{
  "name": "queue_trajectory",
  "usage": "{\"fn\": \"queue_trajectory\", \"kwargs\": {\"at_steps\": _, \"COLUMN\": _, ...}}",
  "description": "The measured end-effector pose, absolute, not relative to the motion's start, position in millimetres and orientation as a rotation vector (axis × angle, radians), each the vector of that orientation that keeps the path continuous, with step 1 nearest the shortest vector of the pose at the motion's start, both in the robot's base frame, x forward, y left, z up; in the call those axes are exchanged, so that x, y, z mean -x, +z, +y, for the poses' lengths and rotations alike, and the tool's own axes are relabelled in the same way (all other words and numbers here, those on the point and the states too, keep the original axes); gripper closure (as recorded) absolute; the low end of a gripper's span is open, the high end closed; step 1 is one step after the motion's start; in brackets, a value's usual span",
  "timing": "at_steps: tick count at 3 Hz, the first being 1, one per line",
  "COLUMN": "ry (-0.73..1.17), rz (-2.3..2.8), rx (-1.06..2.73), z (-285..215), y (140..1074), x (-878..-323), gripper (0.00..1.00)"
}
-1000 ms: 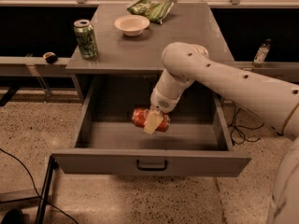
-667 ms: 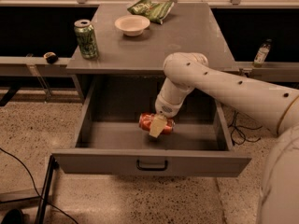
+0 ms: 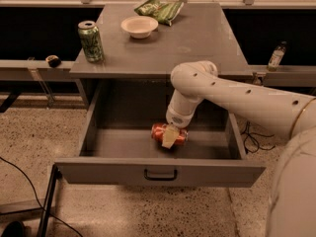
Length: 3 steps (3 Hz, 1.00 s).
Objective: Place coke can into top drawer
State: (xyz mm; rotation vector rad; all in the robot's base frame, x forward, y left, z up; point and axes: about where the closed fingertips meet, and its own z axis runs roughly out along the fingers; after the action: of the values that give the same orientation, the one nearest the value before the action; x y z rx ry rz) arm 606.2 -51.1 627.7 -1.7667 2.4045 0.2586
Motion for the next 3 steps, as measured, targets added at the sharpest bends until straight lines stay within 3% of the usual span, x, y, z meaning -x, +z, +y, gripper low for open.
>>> {"fn": "queue_trajectory", "kwargs": {"at_steps": 2, "ry": 0.115, "rz": 2.468, "rx": 1.776, "z": -67, "y": 600, "x": -608, "gripper": 1.00}}
{"fn": "queue_trajectory", "kwargs": {"at_steps": 3, "ry": 0.112, "rz": 2.468, "rx": 1.778, "z": -68, "y": 599, "x": -608, "gripper": 0.81}}
